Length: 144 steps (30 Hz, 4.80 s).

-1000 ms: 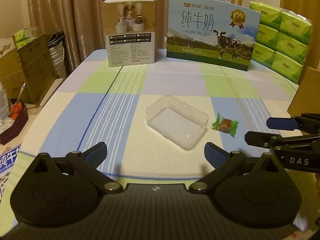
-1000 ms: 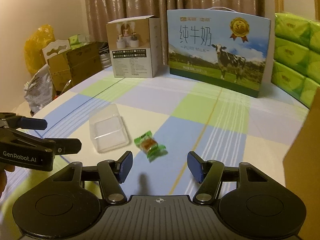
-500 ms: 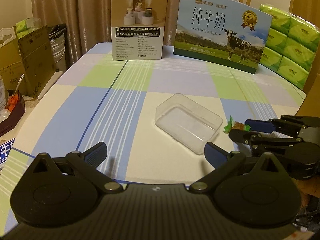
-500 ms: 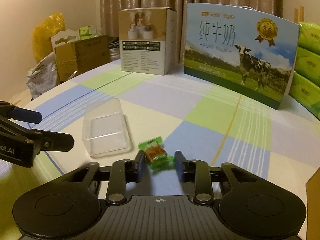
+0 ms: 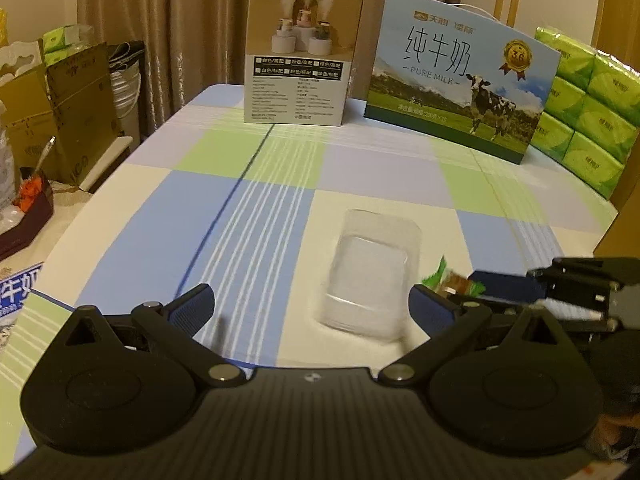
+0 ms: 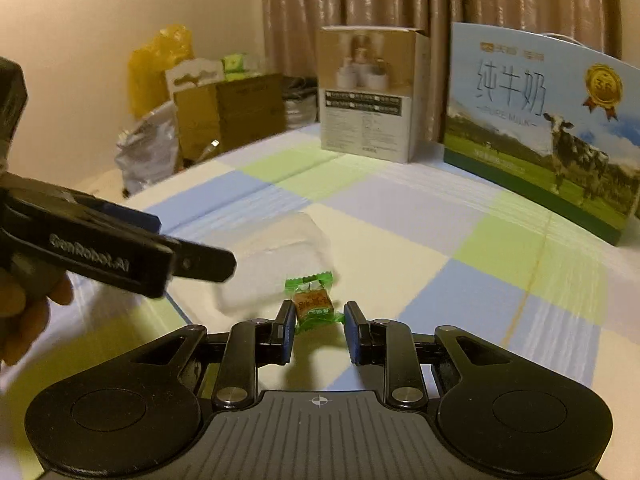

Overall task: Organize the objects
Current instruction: 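Grasp the green-wrapped candy with the right tool while the left tool grasps the clear container, then carry the green candy and clear container over the cardboard box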

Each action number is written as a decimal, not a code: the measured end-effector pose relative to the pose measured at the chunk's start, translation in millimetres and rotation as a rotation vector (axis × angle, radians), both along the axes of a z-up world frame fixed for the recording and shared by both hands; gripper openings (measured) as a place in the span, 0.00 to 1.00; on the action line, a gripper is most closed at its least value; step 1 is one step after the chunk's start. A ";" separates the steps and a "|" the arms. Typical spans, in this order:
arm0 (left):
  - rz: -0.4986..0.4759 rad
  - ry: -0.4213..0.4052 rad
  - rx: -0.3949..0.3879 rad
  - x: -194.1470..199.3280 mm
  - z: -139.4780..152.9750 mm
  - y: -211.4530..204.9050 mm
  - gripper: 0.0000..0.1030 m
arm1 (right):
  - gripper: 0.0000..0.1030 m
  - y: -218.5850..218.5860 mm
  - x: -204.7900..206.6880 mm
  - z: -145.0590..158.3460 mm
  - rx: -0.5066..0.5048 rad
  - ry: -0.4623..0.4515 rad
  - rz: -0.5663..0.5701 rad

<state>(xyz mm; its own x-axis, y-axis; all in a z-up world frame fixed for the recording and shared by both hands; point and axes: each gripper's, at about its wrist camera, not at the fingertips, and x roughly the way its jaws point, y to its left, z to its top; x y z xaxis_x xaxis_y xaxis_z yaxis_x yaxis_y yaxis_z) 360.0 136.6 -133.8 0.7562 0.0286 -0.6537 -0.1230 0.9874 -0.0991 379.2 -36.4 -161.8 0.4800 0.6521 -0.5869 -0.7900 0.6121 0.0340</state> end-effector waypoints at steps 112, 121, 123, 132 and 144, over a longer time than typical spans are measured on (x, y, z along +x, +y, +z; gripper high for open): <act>-0.283 -0.040 0.049 -303.5 156.0 -207.9 0.83 | 0.18 -257.3 -322.8 198.9 0.057 0.052 -0.632; -0.309 -0.040 0.054 -306.3 159.9 -225.4 0.83 | 0.18 -275.3 -324.4 206.3 0.076 0.049 -0.664; -0.313 -0.039 0.055 -306.2 160.4 -228.4 0.83 | 0.18 -278.0 -323.4 207.7 0.079 0.047 -0.668; -0.341 -0.032 0.060 -305.5 159.6 -243.9 0.83 | 0.18 -295.0 -322.3 213.5 0.097 0.039 -0.700; -0.395 -0.026 0.061 -298.4 158.8 -270.9 0.83 | 0.18 -317.0 -321.1 213.7 0.106 0.044 -0.746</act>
<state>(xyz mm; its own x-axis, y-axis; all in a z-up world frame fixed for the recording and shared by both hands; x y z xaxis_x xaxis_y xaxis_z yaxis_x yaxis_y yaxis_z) 61.6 -134.3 25.0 0.7332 -0.2293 -0.6402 0.2690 0.9624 -0.0367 58.1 -353.4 51.9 0.7939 0.2171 -0.5679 -0.1635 0.9759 0.1446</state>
